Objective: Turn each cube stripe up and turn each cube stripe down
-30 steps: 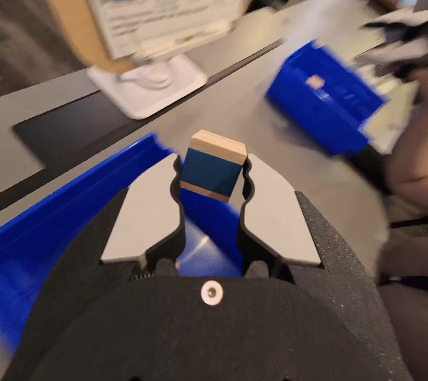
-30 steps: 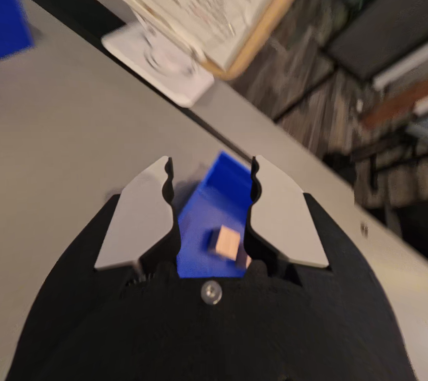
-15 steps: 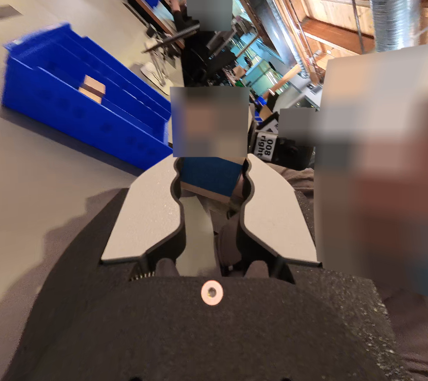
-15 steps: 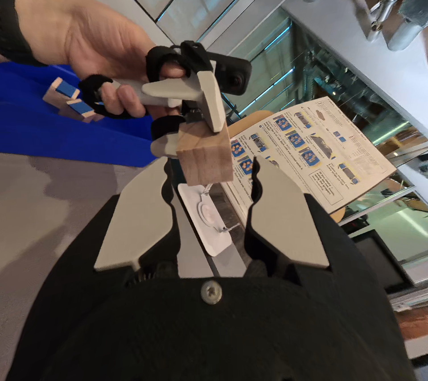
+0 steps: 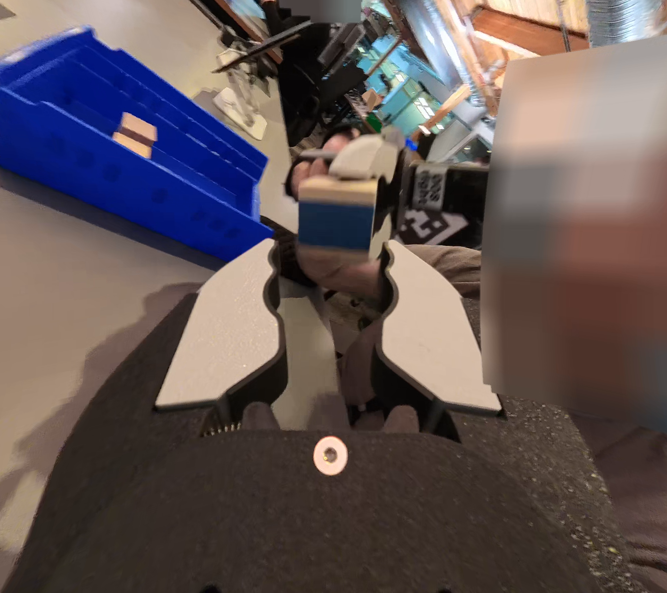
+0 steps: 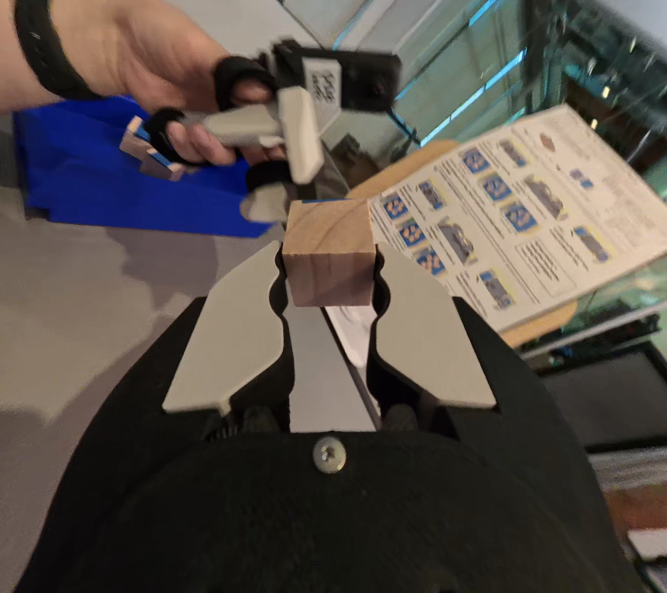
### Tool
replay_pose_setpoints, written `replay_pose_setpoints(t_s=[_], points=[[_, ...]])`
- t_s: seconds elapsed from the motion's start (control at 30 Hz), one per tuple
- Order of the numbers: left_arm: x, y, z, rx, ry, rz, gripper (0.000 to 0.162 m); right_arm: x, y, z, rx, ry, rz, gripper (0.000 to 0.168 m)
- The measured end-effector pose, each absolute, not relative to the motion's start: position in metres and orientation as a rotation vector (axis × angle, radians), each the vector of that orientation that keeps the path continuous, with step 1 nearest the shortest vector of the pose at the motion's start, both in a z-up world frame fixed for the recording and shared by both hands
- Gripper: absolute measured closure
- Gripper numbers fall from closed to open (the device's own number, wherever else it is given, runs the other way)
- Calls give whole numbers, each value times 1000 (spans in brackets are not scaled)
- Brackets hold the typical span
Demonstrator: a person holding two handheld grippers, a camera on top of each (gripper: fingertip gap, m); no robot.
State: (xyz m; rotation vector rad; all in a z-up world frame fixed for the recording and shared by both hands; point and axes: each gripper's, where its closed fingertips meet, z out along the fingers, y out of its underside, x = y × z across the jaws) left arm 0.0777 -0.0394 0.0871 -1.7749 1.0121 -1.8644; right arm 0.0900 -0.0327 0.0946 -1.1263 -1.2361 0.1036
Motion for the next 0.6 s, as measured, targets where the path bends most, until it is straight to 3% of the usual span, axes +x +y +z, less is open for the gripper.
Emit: replay_pose_setpoints(t_s=[0.03,0.17,0.3,0.43,0.6], points=[[73,-34,86,-1796,1003,-1800,109,106,-24,99,-1193,-1220,99,123],[54,-25,88,-1827,1000,-1614,111,202,19,88,-1692,-1018,185,123],[42,-22,85,-1879,1005,-1479,113,289,48,10,-2295,-671,349,122],[36,-23,86,-1889,1003,-1444,115,310,56,-65,-2645,-562,410,123],[25,-17,89,-1893,973,-1403,117,309,65,-120,-2812,-592,279,122]])
